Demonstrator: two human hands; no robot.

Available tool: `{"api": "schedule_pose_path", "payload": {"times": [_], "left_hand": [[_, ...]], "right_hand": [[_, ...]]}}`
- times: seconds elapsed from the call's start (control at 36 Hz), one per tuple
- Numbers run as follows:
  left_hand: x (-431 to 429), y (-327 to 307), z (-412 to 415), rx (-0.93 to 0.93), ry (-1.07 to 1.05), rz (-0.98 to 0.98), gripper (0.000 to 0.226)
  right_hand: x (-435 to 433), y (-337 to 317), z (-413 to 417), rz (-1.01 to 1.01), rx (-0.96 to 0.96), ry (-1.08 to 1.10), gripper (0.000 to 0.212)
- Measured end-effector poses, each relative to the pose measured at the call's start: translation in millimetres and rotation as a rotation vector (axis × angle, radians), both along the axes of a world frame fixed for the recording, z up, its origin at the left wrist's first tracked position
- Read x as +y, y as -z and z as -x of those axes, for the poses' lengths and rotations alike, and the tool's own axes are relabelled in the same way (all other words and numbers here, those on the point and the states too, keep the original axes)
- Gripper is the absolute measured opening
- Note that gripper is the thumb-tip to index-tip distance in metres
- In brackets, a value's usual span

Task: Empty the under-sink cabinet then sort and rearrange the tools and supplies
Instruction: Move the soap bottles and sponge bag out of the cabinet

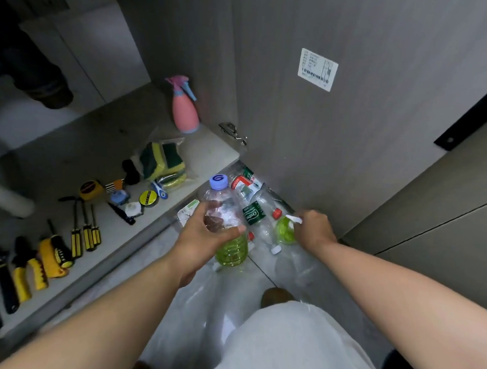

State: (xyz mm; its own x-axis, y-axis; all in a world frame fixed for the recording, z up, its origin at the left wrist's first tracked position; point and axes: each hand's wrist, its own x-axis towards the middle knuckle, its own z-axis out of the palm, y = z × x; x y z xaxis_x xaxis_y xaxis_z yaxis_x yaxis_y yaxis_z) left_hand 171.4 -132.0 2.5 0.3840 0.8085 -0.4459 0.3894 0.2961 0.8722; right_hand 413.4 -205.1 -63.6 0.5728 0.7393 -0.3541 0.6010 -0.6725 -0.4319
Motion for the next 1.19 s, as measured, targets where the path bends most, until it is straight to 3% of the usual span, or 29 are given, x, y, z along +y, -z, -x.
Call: {"api": "schedule_pose_path", "payload": {"times": [0.11, 0.25, 0.33, 0.42, 0.47, 0.56, 0.69, 0.81, 1.03, 1.19], "left_hand": [[0, 3, -6, 0.04, 0.049, 0.024, 0.079], [-5, 3, -17, 0.059, 0.11, -0.005, 0.067], [-10, 1, -24, 0.058, 0.167, -0.046, 0.064], [-16, -2, -32, 0.108, 0.238, -0.141, 0.071], [-19, -4, -34, 0.125, 0.263, -0.209, 0.073], [-21, -7, -36, 0.157, 0.315, -0.279, 0.076], [-24, -7, -36, 0.189, 0.388, -0.31, 0.088], [-26, -10, -34, 0.201, 0.437, -0.373, 0.092], [-5, -11, -21, 0.324, 0.404, -0.549, 0.043], [-1, -5, -10, 0.404, 0.467, -0.63, 0.033]], "right_hand": [[2, 1, 2, -0.063, 0.076, 0.034, 0.032], [-12, -6, 10, -0.235, 0.17, 0.086, 0.035], [-18, -29, 22, -0.435, 0.602, 0.043, 0.044], [-25, -53, 29, -0.408, 0.845, -0.096, 0.058], [-27, -64, 33, -0.419, 0.761, -0.134, 0.062], [-29, -74, 32, -0.517, 0.573, -0.137, 0.05], [-35, -86, 27, -0.591, 0.503, -0.202, 0.033], [-39, -82, 25, -0.622, 0.382, -0.11, 0.027], [-59, -37, 6, -0.298, 0.077, -0.126, 0.023], [-63, -7, -11, -0.122, -0.038, -0.031, 0.013]]}}
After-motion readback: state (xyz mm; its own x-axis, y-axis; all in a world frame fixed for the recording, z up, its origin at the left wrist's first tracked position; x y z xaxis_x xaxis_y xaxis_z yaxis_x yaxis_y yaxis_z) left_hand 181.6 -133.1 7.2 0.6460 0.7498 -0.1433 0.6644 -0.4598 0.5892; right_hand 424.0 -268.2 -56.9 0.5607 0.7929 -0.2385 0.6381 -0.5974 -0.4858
